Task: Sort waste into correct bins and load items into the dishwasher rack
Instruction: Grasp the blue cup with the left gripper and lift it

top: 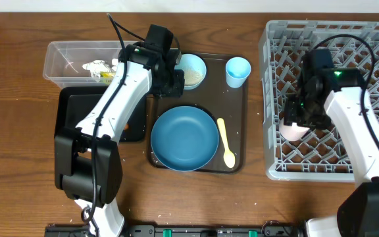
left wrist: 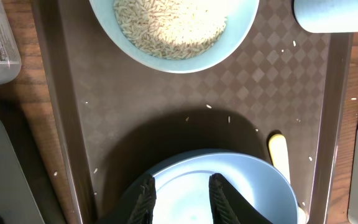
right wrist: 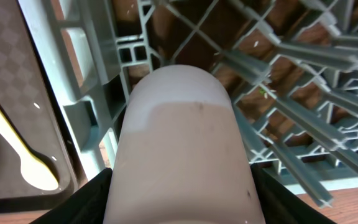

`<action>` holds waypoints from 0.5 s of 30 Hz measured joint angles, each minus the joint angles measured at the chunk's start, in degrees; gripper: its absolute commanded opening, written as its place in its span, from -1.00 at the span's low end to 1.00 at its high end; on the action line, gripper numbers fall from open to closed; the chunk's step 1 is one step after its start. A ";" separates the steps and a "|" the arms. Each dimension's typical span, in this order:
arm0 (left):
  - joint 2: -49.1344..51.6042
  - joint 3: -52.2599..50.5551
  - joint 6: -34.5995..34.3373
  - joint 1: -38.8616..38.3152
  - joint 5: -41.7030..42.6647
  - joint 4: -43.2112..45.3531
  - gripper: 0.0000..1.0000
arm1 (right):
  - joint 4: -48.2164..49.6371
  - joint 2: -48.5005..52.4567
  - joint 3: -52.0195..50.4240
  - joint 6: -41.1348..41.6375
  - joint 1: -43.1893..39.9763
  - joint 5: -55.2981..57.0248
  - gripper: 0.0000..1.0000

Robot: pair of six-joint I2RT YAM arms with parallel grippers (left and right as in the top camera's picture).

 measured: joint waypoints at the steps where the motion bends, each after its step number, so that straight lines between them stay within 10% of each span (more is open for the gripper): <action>1: 0.00 0.00 0.00 0.00 -0.02 0.00 -0.36 | 0.24 0.00 -0.28 0.00 0.15 -0.11 -0.11; 6: 0.00 0.00 0.00 0.00 0.00 0.00 -0.34 | 1.57 0.00 -1.77 0.02 0.28 -0.48 0.52; 15: 0.00 0.00 0.22 0.00 -0.02 0.20 -0.25 | 1.90 0.02 -2.40 -0.61 0.28 -1.38 0.81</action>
